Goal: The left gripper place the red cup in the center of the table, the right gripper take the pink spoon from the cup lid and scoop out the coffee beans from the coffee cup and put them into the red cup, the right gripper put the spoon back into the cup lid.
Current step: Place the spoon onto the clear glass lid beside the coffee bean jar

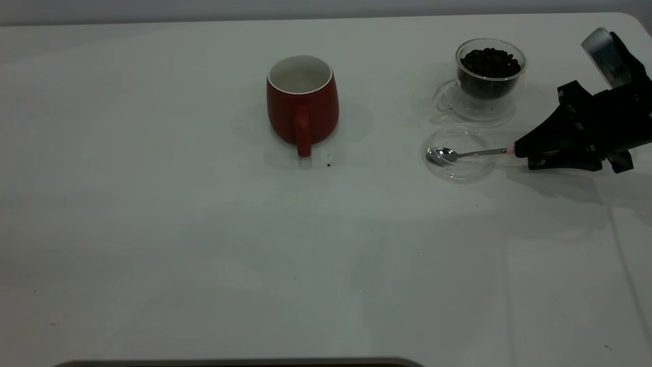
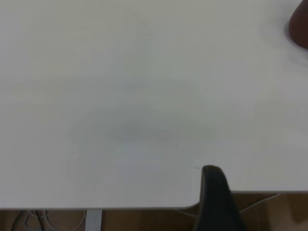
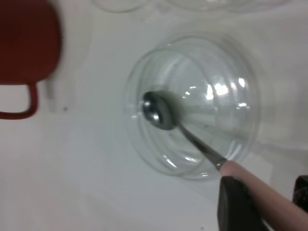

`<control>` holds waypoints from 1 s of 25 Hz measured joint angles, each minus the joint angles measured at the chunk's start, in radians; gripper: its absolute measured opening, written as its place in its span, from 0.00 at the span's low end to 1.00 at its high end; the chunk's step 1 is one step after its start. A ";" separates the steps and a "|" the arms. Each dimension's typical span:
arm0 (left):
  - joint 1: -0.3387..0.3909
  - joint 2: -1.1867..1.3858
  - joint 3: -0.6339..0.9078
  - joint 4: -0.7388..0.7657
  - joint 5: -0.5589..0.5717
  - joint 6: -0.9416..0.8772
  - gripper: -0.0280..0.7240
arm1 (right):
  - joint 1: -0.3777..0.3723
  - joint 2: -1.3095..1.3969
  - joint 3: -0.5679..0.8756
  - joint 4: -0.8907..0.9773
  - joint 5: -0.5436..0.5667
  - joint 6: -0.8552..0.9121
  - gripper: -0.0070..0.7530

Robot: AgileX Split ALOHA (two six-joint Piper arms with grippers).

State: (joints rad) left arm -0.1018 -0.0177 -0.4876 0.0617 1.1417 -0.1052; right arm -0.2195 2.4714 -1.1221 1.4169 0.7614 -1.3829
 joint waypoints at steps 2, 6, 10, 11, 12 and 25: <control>0.000 0.000 0.000 0.000 0.000 0.000 0.73 | 0.000 0.001 0.000 -0.003 -0.015 0.000 0.48; 0.000 0.000 0.000 0.000 0.000 0.000 0.73 | 0.010 0.003 0.000 -0.004 -0.037 -0.001 0.60; 0.000 0.000 0.000 0.000 0.000 0.000 0.73 | 0.025 0.000 0.000 -0.004 -0.052 -0.001 0.71; 0.000 0.000 0.000 0.000 0.000 0.000 0.73 | 0.029 -0.003 0.000 -0.004 -0.058 -0.002 0.73; 0.000 0.000 0.000 0.000 0.000 0.000 0.73 | 0.030 -0.008 0.000 -0.004 -0.064 -0.003 0.74; 0.000 0.000 0.000 0.000 0.000 0.000 0.73 | 0.032 -0.101 0.001 -0.003 -0.152 -0.065 0.75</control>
State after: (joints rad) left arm -0.1018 -0.0177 -0.4876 0.0617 1.1417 -0.1052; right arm -0.1873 2.3702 -1.1209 1.4136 0.6098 -1.4483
